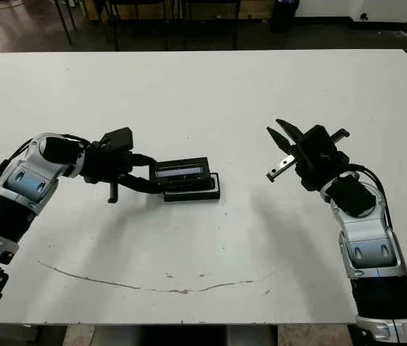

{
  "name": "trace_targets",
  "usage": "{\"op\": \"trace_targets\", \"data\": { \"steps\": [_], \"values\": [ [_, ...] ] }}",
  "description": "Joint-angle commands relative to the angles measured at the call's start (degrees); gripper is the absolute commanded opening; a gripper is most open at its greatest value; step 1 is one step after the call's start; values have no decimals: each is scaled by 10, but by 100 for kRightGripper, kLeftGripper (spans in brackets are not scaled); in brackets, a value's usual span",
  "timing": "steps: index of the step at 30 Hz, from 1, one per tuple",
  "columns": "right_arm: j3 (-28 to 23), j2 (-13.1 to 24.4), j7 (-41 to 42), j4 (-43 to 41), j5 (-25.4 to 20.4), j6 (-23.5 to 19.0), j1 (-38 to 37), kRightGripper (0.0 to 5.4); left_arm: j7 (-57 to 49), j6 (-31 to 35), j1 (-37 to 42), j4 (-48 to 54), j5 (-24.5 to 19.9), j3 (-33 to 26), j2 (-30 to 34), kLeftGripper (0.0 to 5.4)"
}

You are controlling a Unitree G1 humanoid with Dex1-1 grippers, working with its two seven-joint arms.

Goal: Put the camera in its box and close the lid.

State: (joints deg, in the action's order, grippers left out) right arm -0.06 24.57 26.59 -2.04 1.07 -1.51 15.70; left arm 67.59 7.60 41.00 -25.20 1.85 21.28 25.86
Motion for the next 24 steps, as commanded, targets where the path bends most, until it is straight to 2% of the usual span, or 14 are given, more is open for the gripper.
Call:
{"op": "trace_targets", "data": {
  "steps": [1, 12, 24],
  "values": [
    [2, 7, 8, 9, -2, -3, -1, 0, 27, 24, 10, -17, 12, 19, 2, 68],
    [-3, 7, 7, 11, -7, -1, -5, 0, 55, 12, 37, -80, 13, 25, -24, 64],
    [-7, 10, 14, 15, -14, 5, -6, 0, 49, 2, 34, -99, 24, 30, -41, 64]
  ]
}}
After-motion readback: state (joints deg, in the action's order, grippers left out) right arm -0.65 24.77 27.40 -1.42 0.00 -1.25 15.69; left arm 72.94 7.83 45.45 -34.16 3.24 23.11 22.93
